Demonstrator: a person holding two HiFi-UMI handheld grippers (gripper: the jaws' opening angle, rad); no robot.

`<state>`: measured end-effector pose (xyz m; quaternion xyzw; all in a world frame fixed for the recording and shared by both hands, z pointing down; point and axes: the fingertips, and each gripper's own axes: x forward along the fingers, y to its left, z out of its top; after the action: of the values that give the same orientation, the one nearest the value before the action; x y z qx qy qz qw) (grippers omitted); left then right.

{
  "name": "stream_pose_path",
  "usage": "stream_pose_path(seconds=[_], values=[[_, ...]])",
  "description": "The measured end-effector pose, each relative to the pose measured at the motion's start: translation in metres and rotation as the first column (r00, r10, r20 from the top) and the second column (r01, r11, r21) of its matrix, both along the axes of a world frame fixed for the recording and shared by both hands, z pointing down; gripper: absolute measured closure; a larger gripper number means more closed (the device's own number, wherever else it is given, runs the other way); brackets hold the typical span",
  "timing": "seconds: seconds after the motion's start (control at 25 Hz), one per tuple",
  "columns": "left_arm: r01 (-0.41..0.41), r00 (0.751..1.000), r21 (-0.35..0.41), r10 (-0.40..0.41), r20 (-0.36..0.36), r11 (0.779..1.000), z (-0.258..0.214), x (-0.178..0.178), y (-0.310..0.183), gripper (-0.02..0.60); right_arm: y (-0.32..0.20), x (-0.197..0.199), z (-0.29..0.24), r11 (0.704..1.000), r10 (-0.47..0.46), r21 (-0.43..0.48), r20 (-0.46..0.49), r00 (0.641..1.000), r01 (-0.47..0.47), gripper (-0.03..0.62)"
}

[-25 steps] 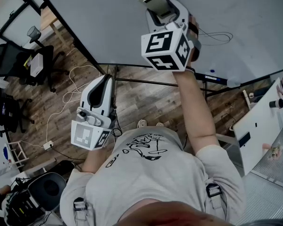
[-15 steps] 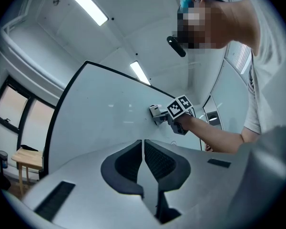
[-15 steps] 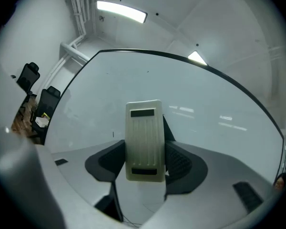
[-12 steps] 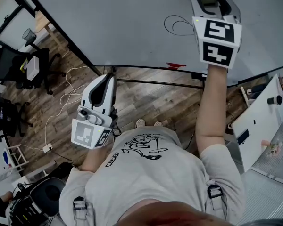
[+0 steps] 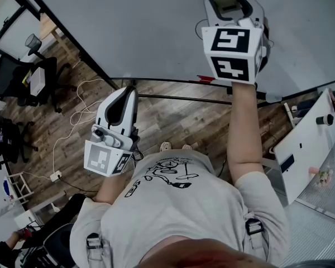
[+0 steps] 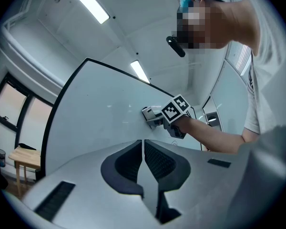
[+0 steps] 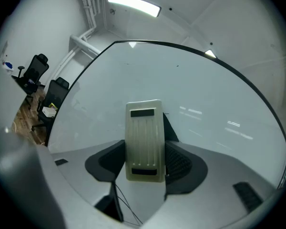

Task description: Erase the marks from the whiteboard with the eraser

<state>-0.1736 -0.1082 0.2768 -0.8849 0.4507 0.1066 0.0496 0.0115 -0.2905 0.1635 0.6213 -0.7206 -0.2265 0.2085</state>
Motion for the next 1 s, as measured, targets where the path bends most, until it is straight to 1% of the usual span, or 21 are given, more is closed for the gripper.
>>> stream_pose_path(seconds=[0.12, 0.24, 0.48, 0.6, 0.76, 0.88, 1.0], values=[[0.007, 1.000, 0.000, -0.007, 0.001, 1.000, 0.001, -0.001, -0.001, 0.549, -0.002, -0.007, 0.006, 1.000, 0.002, -0.003, -0.031, 1.000, -0.002, 0.338], [0.013, 1.000, -0.002, -0.012, 0.000, 1.000, 0.002, -0.002, -0.002, 0.549, -0.003, -0.018, 0.011, 1.000, -0.018, -0.014, -0.054, 0.998, 0.017, 0.338], [0.016, 1.000, 0.003, -0.016, -0.001, 1.000, -0.001, 0.000, 0.000, 0.549, -0.005, -0.063, 0.030, 0.995, -0.093, -0.051, -0.108, 0.990, 0.088, 0.338], [0.033, 0.999, 0.002, -0.033, -0.002, 0.999, -0.001, -0.003, 0.001, 0.549, -0.006, -0.093, 0.049, 0.987, -0.151, -0.081, -0.132, 0.980, 0.141, 0.338], [0.058, 0.998, 0.000, -0.058, -0.006, 0.998, 0.000, -0.008, 0.005, 0.549, -0.008, -0.119, 0.071, 0.981, -0.183, -0.101, -0.166, 0.969, 0.168, 0.338], [0.071, 0.997, -0.003, -0.072, -0.003, 0.997, 0.001, -0.013, 0.010, 0.549, -0.005, -0.123, 0.072, 0.978, -0.194, -0.108, -0.165, 0.967, 0.178, 0.336], [0.071, 0.997, -0.009, -0.071, -0.002, 0.997, 0.002, -0.010, 0.011, 0.549, 0.007, -0.123, 0.068, 0.968, -0.238, -0.104, -0.121, 0.964, 0.226, 0.336]])
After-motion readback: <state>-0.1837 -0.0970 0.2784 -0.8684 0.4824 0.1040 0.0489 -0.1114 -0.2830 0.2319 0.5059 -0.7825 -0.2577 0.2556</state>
